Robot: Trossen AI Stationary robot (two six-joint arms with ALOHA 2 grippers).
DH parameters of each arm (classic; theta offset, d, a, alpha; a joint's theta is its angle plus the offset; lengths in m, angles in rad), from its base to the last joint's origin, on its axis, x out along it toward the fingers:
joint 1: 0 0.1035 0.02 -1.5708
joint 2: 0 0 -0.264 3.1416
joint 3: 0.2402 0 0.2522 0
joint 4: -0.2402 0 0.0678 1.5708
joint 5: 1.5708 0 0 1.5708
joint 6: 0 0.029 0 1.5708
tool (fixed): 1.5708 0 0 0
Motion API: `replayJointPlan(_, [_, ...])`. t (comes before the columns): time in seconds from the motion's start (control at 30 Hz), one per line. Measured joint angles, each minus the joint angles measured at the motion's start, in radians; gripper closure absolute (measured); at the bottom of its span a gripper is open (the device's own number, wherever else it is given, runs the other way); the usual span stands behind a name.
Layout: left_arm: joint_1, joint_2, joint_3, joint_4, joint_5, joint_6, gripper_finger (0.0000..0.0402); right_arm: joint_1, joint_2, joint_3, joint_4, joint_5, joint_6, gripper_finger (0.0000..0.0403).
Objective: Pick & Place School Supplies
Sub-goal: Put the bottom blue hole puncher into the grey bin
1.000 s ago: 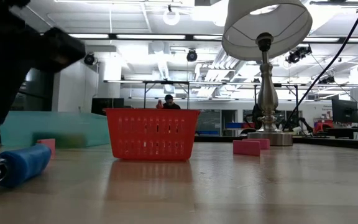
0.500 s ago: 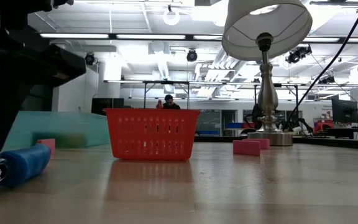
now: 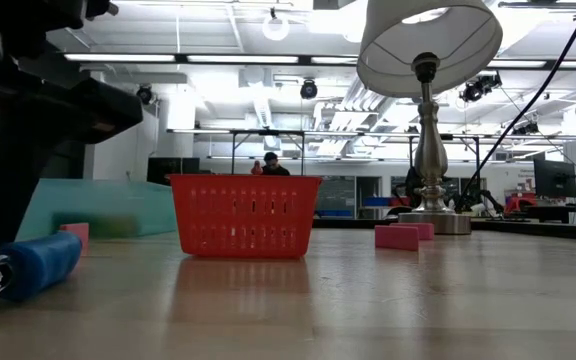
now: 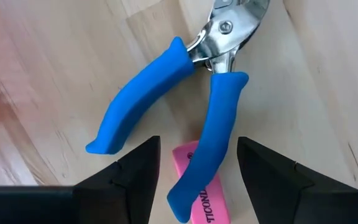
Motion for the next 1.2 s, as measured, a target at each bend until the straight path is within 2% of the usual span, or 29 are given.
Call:
replayJointPlan(0.4, [0.0,0.0,0.0,0.001,0.0,0.015,0.0309,0.0,0.0,0.0,0.0,0.0,-0.001,0.0264])
replayJointPlan(0.6, [0.0,0.0,0.001,0.003,0.001,0.033,0.0345,0.0,0.0,0.0,-0.001,0.0,-0.001,0.0264])
replayJointPlan(1.2, [0.0,0.0,0.001,0.001,-0.003,0.033,0.0354,0.0,0.0,0.0,-0.002,0.0,-0.002,0.0264])
